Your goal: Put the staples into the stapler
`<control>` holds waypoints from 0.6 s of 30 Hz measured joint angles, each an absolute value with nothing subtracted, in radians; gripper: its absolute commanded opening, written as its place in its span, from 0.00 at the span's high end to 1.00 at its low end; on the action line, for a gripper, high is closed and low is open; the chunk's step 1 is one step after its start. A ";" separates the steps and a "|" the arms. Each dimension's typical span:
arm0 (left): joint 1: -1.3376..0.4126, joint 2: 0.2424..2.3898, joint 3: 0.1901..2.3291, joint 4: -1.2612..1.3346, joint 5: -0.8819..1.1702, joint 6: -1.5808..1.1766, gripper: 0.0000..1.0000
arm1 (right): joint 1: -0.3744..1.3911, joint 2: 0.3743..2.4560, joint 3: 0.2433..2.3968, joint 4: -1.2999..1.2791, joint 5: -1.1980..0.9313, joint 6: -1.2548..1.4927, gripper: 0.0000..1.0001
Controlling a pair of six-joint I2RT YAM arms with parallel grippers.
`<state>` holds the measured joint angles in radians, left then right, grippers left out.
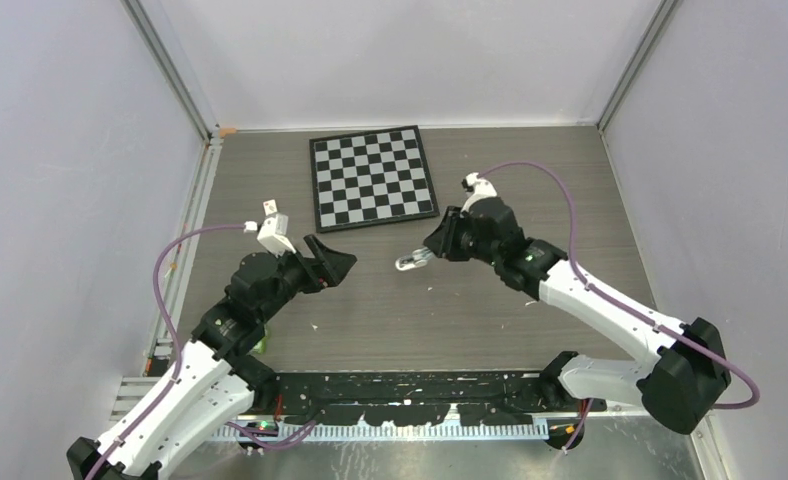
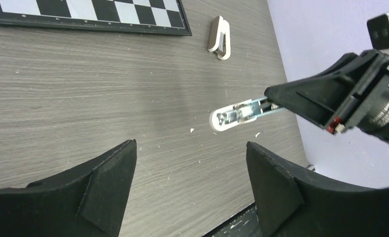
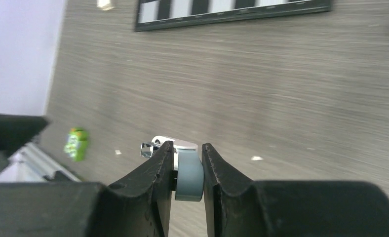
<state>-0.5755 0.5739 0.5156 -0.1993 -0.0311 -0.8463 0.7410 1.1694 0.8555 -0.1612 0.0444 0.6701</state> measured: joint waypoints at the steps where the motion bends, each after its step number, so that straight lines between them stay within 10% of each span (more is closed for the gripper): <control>1: -0.575 0.581 0.538 -0.225 -0.027 -0.824 0.10 | 0.707 1.171 0.870 -0.200 0.023 0.624 0.76; 18: -0.575 0.713 0.755 -0.545 0.082 -0.485 0.03 | 0.565 1.567 1.118 -0.404 -0.335 0.064 0.74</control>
<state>-0.5755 0.7128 0.7551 -0.5449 0.0818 -0.4854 0.5652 1.5673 1.1175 -0.4038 -0.3351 0.0639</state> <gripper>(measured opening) 0.972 0.301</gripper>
